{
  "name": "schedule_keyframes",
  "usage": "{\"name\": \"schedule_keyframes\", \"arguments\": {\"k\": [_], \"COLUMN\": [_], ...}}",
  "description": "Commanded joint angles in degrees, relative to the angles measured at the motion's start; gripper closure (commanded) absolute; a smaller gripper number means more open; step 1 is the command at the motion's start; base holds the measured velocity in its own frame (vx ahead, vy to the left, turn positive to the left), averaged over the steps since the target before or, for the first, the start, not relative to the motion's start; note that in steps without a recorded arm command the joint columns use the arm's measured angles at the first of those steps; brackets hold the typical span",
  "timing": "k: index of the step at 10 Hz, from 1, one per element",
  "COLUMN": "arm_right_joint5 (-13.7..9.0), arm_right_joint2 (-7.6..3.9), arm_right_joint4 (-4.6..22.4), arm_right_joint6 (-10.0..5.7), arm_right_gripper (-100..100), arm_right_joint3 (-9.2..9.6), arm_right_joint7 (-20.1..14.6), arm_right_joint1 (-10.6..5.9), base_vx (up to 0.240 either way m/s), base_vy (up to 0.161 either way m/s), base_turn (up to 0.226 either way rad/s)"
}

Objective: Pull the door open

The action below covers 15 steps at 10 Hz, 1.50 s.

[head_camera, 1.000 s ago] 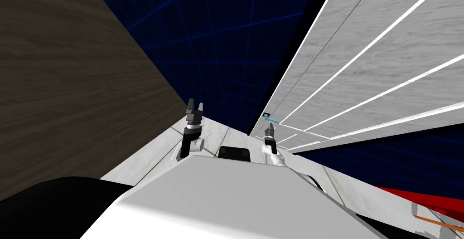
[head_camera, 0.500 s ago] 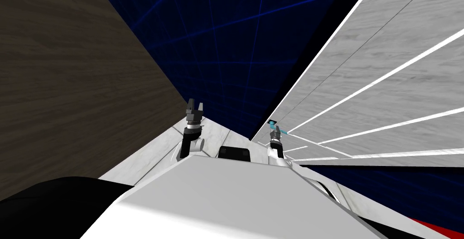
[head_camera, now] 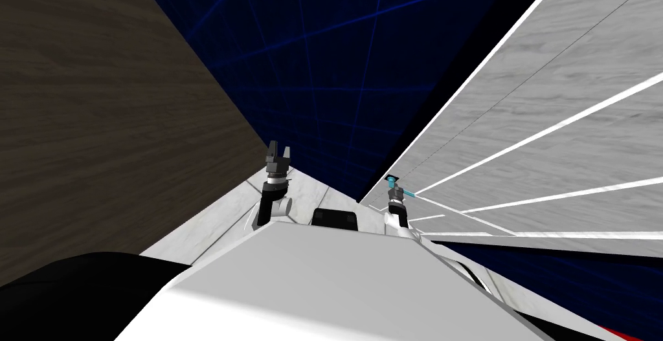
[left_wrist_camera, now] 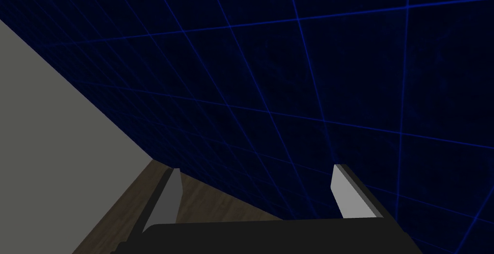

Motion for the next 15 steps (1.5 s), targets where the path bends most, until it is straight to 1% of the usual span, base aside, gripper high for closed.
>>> {"name": "schedule_keyframes", "arguments": {"k": [1, 4, 5, 7, 13, 14, 15], "arm_right_joint5": [0.0, 0.0, 0.43, 0.86, 3.14, 3.34, 3.26], "arm_right_joint2": [-0.03, -0.03, -0.28, -0.65, -2.57, -2.73, -2.42], "arm_right_joint4": [-0.04, -0.04, -0.05, -0.16, -0.72, -0.77, -0.84], "arm_right_joint6": [0.06, 0.06, -0.08, -0.34, -1.72, -1.84, -1.57], "arm_right_gripper": [100, 100, 100, 100, 100, 100, 100], "arm_right_joint3": [-0.01, -0.01, 0.7, 1.41, 5.08, 5.41, 5.3], "arm_right_joint7": [0.02, 0.02, -0.74, -1.56, -5.85, -6.23, -5.86], "arm_right_joint1": [-0.05, -0.05, 0.29, 0.56, 1.99, 2.11, 1.99], "base_vx": [-0.021, -0.003, -0.126, -0.189, -0.233, -0.23, -0.102], "base_vy": [0.005, 0.0, -0.018, -0.017, -0.031, -0.017, 0.005], "base_turn": [0.009, 0.002, 0.073, 0.09, 0.108, 0.088, 0.025]}}
